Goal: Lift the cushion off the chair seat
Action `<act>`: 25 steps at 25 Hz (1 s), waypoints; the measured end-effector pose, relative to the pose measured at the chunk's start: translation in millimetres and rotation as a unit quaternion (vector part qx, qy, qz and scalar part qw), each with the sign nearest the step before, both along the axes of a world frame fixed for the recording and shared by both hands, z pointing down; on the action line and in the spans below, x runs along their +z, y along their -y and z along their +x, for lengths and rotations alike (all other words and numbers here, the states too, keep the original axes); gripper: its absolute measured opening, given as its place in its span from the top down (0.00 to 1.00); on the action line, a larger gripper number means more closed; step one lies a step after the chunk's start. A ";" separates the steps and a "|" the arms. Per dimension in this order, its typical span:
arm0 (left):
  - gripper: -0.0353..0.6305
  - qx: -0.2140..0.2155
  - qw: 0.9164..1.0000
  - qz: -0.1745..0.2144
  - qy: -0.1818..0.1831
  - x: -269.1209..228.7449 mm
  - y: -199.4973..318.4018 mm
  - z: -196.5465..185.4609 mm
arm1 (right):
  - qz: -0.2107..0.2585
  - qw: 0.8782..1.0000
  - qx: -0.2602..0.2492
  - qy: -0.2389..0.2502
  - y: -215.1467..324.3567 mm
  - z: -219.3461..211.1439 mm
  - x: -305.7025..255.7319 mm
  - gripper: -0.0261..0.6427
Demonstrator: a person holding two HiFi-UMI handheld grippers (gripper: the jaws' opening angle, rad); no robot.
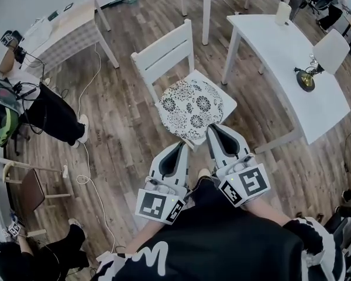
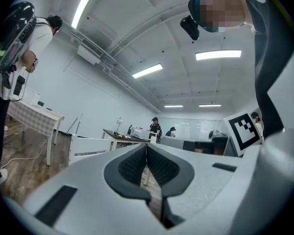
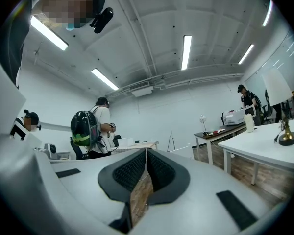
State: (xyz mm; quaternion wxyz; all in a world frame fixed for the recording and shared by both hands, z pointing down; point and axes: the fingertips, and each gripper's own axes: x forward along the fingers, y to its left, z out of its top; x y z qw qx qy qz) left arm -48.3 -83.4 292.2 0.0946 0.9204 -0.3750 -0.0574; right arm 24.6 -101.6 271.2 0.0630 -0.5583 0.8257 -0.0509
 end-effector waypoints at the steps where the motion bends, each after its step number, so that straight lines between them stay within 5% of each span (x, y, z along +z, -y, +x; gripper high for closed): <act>1: 0.94 -0.002 1.000 0.000 0.000 -0.3 6.5 2.4 | 0.000 1.000 -0.002 0.000 6.7 2.7 -0.6 0.92; 25: 0.94 -0.033 0.999 -0.008 0.004 5.1 98.0 58.3 | -0.017 0.999 -0.028 0.009 99.3 62.4 11.2 0.92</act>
